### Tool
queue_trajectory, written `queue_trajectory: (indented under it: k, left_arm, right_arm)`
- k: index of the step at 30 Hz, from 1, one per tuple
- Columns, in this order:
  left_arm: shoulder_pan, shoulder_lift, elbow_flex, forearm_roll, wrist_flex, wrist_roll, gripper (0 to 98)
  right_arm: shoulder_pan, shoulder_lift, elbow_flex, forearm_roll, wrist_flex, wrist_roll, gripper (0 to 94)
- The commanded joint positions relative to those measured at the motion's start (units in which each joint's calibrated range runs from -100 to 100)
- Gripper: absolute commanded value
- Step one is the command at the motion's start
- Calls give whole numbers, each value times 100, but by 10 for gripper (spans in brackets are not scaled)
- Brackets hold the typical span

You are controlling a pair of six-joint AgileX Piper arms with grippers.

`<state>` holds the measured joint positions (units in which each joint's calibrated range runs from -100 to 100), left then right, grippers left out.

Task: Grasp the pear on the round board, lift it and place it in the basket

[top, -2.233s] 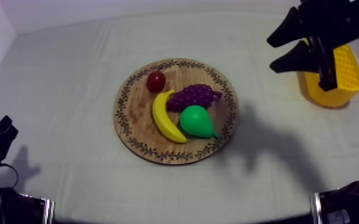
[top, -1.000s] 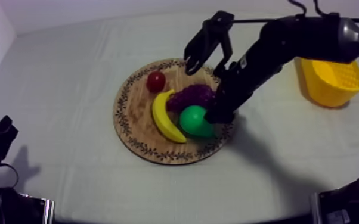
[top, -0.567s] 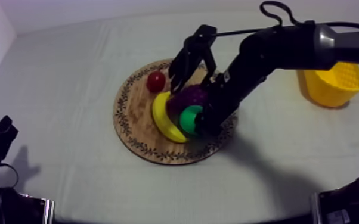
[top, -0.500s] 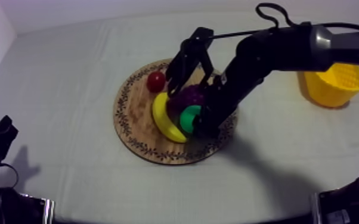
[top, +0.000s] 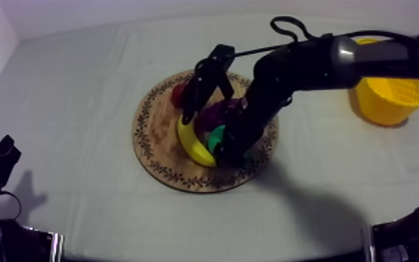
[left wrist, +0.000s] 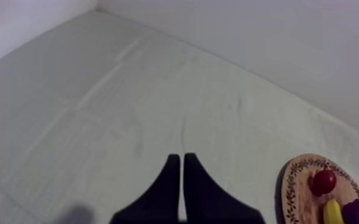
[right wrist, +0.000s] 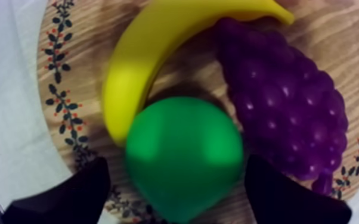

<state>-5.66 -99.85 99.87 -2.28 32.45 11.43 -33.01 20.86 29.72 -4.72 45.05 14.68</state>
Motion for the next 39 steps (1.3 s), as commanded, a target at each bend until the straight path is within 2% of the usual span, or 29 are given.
queue_trajectory:
  k: [1,6,11,14,22,27,32,35,39]
  left_arm:
    - [-2,2,2,0,5,2,1]
    - [-2,2,2,0,5,2,1]
    - [-2,2,2,0,5,2,1]
    - [-2,2,2,0,5,2,1]
    - [-2,2,2,0,5,1,1]
    - [-2,2,2,0,5,2,1]
    - [-2,2,2,0,5,3,1]
    - [-2,2,2,0,5,2,1]
    - [-2,2,2,0,5,1,1]
  right_arm:
    - [-6,90,-84,16,66,3,636]
    - [1,291,-354,30,233,40,609]
    - [30,436,-556,69,365,6,441]
    - [44,484,-622,88,404,7,377]
    - [68,375,-501,183,339,-4,342]
    - [151,-284,-240,314,249,-50,343]
    - [507,-1418,-234,744,194,-375,349]
    - [922,-2065,-456,1281,172,-856,351]
    - [1743,-2667,-845,2100,37,-1635,355]
